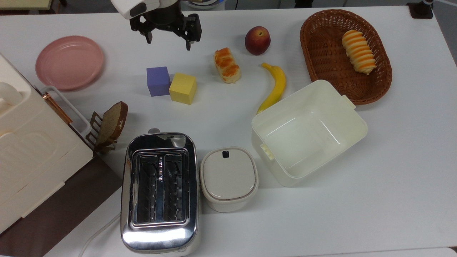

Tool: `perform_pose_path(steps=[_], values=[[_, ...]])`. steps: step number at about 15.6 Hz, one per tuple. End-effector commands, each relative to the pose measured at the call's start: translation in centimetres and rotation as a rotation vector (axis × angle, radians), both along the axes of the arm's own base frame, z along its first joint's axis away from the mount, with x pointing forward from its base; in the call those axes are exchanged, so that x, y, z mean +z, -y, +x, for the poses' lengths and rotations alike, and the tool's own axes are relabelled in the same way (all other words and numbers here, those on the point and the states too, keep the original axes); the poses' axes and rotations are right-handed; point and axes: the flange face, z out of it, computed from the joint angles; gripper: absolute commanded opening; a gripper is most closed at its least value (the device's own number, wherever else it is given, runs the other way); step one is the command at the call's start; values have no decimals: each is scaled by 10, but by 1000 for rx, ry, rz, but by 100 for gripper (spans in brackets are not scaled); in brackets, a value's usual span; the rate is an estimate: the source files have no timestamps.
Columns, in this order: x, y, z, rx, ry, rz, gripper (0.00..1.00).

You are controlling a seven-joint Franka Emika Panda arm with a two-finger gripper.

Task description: Put the bread in the basket

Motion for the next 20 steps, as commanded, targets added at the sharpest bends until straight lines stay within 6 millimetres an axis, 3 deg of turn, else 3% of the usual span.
perform_pose_path(steps=[1, 20], values=[[14, 5, 1, -26, 1, 12, 100], [4, 3, 6, -13, -15, 12, 100]])
